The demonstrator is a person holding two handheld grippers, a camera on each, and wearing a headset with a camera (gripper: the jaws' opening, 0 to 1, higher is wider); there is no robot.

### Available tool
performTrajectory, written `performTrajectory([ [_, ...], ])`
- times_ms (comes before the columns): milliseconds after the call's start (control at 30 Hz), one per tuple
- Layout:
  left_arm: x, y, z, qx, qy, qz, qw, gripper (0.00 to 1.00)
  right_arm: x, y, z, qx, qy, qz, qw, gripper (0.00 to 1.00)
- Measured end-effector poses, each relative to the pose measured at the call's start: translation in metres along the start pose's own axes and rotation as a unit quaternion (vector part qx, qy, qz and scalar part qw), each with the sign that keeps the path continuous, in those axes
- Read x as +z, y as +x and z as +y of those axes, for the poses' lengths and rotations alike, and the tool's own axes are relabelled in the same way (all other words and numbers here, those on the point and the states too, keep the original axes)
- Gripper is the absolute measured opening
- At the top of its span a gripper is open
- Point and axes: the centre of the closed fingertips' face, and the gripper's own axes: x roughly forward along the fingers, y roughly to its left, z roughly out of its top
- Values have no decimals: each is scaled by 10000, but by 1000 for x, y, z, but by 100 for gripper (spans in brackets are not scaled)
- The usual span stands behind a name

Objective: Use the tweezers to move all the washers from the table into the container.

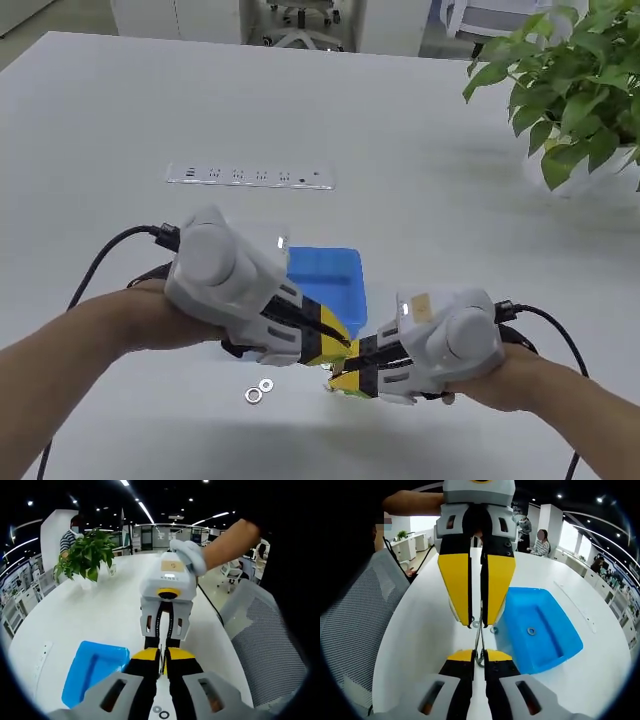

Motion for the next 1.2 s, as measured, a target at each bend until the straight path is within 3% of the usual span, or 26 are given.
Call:
performTrajectory([
  [233, 1, -8, -2, 25, -127, -124, 9998, 27, 6, -7, -2, -89, 3, -33, 10000, 7],
  [400, -1, -16, 4, 276, -334, -235, 9988, 45, 10, -10, -2, -101, -6, -46, 9999, 8],
  [633, 1, -31, 8, 622, -604, -514, 9949, 59, 17, -17, -3, -113, -66, -50, 9999, 8],
  [800, -5, -36, 6, 695, -682, -461, 9942, 68, 23, -23, -6, -119, -123, -63, 9998, 8],
  [1200, -17, -54, 5, 1098, -952, -427, 9885, 89, 40, -35, -21, -121, -245, -73, 9996, 8],
])
